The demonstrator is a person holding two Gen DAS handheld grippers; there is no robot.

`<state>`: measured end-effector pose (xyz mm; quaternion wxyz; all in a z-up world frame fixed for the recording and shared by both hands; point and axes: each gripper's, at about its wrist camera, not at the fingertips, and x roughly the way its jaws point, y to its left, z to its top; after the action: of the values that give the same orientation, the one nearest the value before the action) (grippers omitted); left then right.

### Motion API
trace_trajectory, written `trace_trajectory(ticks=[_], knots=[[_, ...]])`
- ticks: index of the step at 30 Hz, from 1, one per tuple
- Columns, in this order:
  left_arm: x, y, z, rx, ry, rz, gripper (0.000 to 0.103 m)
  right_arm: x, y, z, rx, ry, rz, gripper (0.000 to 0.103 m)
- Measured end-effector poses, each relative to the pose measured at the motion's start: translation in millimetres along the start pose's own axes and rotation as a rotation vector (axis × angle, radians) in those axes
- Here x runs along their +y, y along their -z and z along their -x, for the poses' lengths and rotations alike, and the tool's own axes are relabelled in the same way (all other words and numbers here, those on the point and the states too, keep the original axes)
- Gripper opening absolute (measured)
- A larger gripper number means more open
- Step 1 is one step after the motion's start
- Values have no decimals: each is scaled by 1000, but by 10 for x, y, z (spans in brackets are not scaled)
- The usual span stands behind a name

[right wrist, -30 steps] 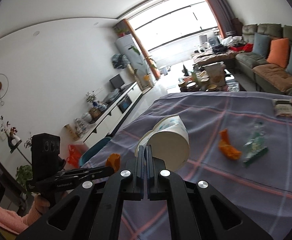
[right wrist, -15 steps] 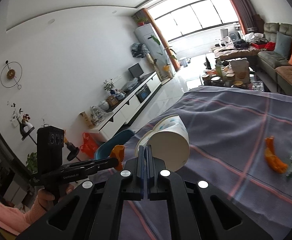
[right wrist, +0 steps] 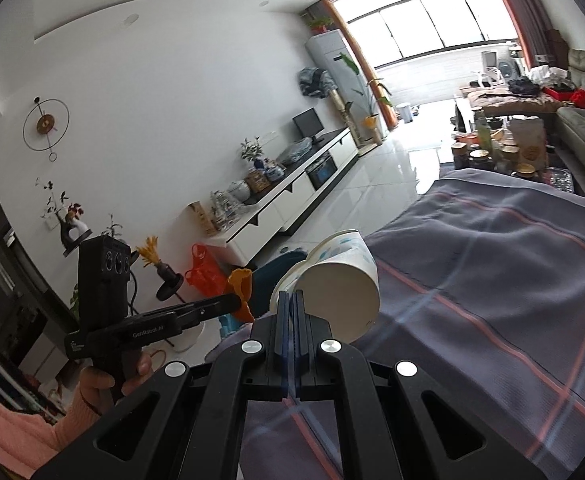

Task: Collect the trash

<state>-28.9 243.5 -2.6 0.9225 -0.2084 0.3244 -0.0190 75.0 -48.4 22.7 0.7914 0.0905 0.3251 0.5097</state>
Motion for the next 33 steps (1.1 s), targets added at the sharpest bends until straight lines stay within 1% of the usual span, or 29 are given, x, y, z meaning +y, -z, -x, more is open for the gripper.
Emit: trace_trajectory(ticks=[7,14,24,33], knots=[[277,-67,115,-29,-62,42,19,105,-33,-246,38,-39,20,2],[483,-98,139,-37,-107,66,19,240,-85,-475,71,-60,46,2],[683,-75,53,-21,-146,103,19,389,-146,-839,122,-72,74,2],[829,-54,-93,3,-178,133,19,523,-164,-1190,182,-60,106,2]])
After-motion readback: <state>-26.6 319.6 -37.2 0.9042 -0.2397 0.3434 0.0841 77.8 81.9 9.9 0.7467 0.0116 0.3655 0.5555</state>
